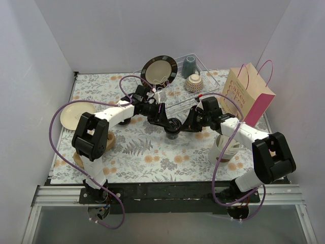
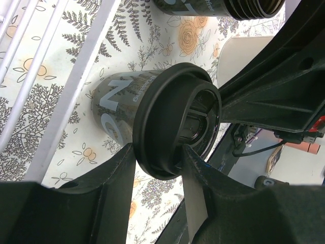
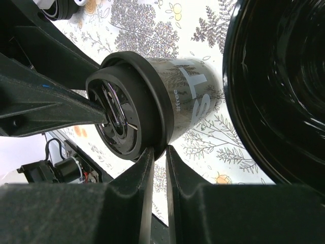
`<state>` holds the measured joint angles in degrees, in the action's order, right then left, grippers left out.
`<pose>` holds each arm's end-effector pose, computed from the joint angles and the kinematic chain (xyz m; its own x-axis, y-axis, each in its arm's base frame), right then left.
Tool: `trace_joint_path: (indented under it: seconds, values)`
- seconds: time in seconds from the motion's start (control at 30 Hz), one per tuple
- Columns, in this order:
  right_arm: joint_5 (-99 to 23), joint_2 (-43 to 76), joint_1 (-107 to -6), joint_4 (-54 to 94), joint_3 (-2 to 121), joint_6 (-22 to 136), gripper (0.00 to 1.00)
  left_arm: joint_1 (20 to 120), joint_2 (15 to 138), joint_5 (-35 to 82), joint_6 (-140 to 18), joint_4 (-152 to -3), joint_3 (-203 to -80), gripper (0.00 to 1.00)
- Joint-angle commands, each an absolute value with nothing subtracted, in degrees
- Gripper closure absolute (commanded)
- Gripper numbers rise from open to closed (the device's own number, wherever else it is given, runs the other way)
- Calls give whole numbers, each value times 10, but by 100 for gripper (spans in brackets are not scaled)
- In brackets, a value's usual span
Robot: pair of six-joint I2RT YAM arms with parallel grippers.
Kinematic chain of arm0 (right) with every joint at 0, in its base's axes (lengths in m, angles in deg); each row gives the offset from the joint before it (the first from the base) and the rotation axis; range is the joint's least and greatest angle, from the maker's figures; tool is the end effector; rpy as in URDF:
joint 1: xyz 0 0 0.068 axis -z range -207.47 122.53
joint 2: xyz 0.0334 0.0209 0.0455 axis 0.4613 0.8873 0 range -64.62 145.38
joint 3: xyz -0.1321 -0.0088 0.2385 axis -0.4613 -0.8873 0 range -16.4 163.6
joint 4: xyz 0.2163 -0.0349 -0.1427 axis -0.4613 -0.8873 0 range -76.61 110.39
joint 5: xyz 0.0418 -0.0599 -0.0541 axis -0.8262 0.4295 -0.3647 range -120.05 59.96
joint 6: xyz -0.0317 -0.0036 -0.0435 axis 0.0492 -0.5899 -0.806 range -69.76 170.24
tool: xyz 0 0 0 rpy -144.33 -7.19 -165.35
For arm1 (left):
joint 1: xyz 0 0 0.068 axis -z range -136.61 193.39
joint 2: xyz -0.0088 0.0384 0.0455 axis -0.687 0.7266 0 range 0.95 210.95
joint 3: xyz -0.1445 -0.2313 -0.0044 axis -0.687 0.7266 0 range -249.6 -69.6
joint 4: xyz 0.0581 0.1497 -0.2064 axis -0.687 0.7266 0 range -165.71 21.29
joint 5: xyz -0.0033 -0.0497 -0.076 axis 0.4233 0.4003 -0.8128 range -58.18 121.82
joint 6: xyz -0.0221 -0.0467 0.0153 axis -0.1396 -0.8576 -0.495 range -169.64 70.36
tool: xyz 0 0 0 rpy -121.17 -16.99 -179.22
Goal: Pack the takeout coffee
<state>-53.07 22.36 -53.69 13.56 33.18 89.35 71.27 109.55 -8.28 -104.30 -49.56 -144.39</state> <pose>0.2752 0.1513 0.2015 -0.9007 0.2036 -0.3838 -0.1159 0.7389 0.6638 0.3357 -0.2033 0.1895 -0.9669 -0.1944 0.1653 -0.2525 0.6341 -0.7308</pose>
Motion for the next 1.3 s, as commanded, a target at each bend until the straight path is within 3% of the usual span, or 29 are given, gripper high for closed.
trace_joint_path:
  seconds: [0.0, 0.13, 0.3, 0.7, 0.9, 1.27]
  values:
    - [-349, 309, -557, 70, 268, 836, 80, 739, 1222, 159, -988, -374, -1352, 64]
    - [-383, 292, -557, 34, 339, 807, 75, 739, 1198, 153, -996, -352, -1383, 64]
    - [-403, 283, -557, -32, 471, 802, 67, 738, 1172, 131, -1014, -325, -1440, 56]
    - [-448, 282, -557, -69, 543, 809, 65, 738, 1110, 57, -1062, -321, -1452, 46]
    - [-449, 292, -556, -94, 581, 799, 65, 738, 1116, 59, -1062, -305, -1472, 27]
    - [-460, 307, -557, -96, 603, 789, 65, 735, 1113, 99, -1051, -276, -1512, 23]
